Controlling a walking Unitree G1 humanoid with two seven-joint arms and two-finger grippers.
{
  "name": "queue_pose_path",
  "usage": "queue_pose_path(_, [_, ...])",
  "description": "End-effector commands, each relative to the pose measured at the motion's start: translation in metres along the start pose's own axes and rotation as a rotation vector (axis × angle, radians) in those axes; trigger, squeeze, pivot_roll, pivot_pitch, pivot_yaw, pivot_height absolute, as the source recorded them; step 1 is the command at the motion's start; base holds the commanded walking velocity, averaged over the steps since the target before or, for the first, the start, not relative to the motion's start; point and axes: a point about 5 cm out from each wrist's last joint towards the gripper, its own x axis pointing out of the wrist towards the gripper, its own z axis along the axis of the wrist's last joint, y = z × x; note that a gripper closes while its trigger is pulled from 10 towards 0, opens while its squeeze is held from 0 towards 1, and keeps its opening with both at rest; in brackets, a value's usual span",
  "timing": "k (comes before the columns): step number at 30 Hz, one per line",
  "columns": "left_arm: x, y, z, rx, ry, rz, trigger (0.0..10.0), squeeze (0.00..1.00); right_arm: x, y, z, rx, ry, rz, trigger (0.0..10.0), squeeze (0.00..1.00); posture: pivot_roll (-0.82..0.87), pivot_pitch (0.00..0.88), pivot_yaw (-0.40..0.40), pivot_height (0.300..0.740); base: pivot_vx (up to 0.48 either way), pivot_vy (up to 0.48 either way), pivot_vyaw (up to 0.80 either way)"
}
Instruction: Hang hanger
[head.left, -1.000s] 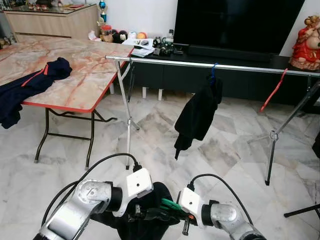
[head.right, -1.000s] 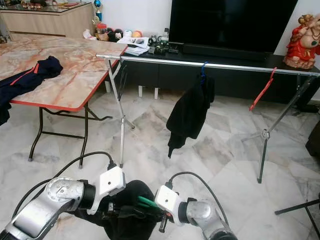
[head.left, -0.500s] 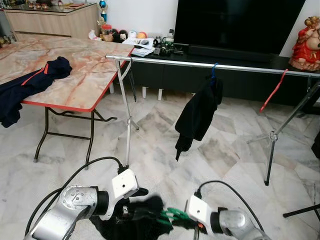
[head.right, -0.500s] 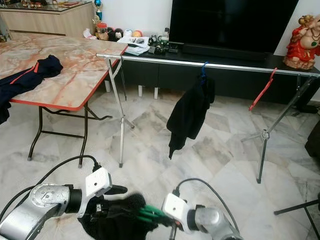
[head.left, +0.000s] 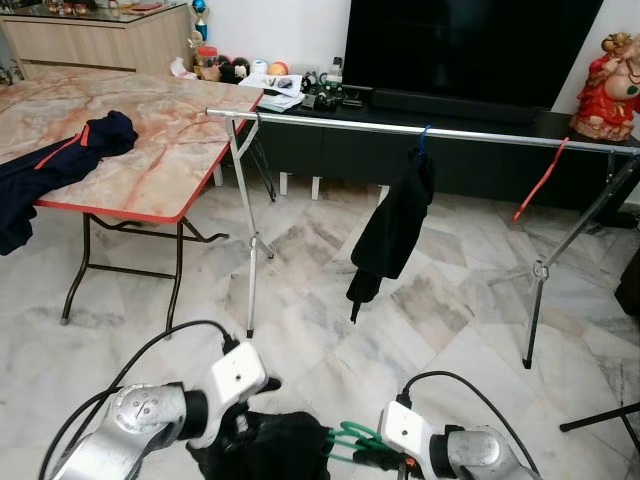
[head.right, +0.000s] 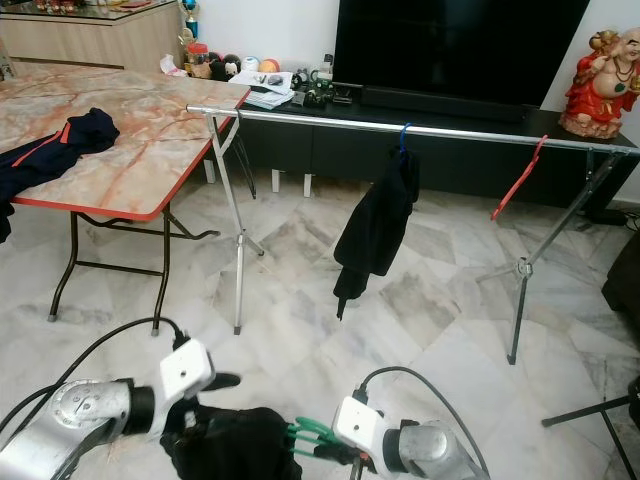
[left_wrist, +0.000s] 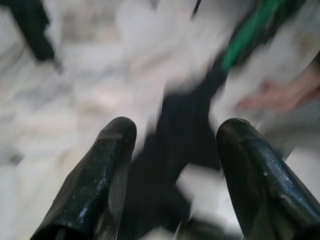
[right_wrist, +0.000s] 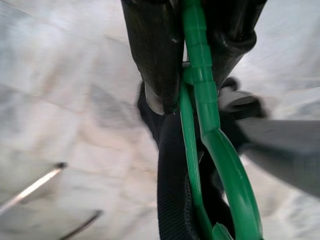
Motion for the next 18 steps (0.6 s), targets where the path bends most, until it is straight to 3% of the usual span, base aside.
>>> queue_pose_path(1, [0.0,-0.006,-0.006,-0.003,0.035,-0.026,10.0,0.0,-0.004,-0.023,0.021,0.003,-0.082,-0.143,0.0,0.0,0.23,0.004,-0.083,0.74,0.0,0.0,0.0])
queue_pose_path(4, [0.001,-0.015,-0.012,-0.003,0.08,-0.082,10.0,0.0,-0.003,-0.036,0.04,0.065,-0.178,-0.234,0.0,0.0,0.24,0.004,-0.082,0.74,0.0,0.0,0.0])
queue_pose_path(6, [0.005,-0.014,-0.012,0.006,0.086,-0.053,10.0,0.0,-0.002,-0.037,0.045,0.078,-0.206,-0.23,0.0,0.0,0.24,0.001,-0.082,0.74,0.0,0.0,0.0])
queue_pose_path(11, [0.026,0.014,-0.007,-0.041,0.09,0.231,10.0,0.0,0.001,-0.046,0.063,0.122,-0.272,-0.248,0.0,0.0,0.23,0.0,-0.082,0.74,0.0,0.0,0.0])
queue_pose_path(18, [0.036,0.037,-0.004,-0.157,0.061,0.456,10.0,0.0,0.004,-0.047,0.071,0.099,-0.254,-0.205,0.0,0.0,0.23,0.0,-0.087,0.74,0.0,0.0,0.0])
